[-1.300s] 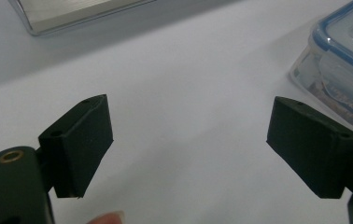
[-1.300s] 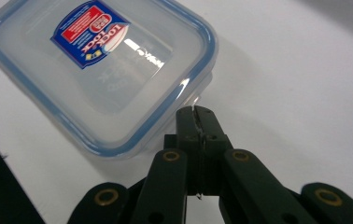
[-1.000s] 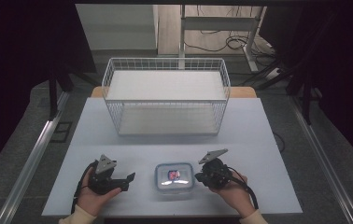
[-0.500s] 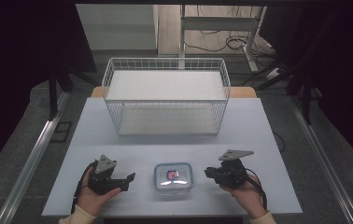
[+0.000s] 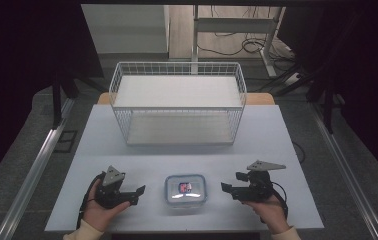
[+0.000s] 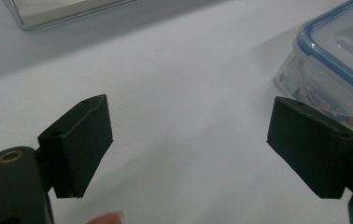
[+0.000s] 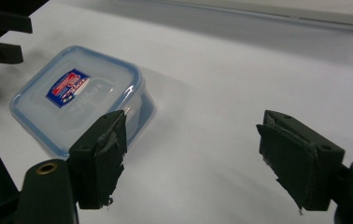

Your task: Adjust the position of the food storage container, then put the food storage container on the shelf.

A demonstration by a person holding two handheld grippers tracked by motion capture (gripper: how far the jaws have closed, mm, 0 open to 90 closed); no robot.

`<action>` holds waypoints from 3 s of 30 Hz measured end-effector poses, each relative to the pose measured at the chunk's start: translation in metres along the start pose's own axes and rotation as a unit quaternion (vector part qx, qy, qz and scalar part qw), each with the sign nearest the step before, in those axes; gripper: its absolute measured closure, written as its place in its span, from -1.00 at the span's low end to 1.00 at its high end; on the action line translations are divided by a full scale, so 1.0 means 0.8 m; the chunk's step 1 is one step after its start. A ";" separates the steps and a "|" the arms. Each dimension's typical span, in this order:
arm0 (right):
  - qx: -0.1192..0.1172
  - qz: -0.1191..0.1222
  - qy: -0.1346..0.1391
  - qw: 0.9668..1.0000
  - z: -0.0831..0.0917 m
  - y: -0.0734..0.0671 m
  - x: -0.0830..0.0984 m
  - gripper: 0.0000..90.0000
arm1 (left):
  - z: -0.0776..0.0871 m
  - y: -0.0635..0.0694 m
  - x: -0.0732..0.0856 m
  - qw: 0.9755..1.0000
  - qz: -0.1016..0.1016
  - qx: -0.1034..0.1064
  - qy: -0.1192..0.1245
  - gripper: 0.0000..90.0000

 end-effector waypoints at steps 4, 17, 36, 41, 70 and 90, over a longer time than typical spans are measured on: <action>-0.002 0.003 -0.001 1.000 -0.003 -0.003 0.001 -0.51 | 0.001 0.002 -0.002 1.000 0.002 0.002 0.003 -0.69; -0.018 0.005 0.003 1.000 -0.010 -0.021 0.007 -0.54 | 0.008 0.019 -0.015 0.998 0.043 0.054 0.010 -0.73; -0.067 -0.016 -0.039 0.997 -0.035 -0.054 0.006 -0.54 | -0.020 0.042 -0.034 0.978 0.125 0.165 -0.004 -0.66; -0.082 -0.031 -0.056 0.995 -0.047 -0.061 0.003 -0.56 | -0.040 0.047 -0.035 0.969 0.157 0.190 -0.015 -0.66; -0.138 -0.125 -0.099 0.978 -0.067 -0.064 0.005 -0.17 | -0.072 0.050 -0.015 0.926 0.240 0.291 -0.027 -0.04; -0.150 -0.162 -0.086 0.971 -0.056 -0.059 0.010 0.07 | -0.062 0.060 -0.016 0.933 0.232 0.274 -0.009 0.09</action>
Point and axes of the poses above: each handheld gripper's, and its own axes: z roughly backward along the jaws, x roughly out of its underside, y roughly to its right, the point moved 4 cm from there along -z, roughly forward along the jaws, and after that the axes turned 12 degrees about x, right-handed, at the moved point
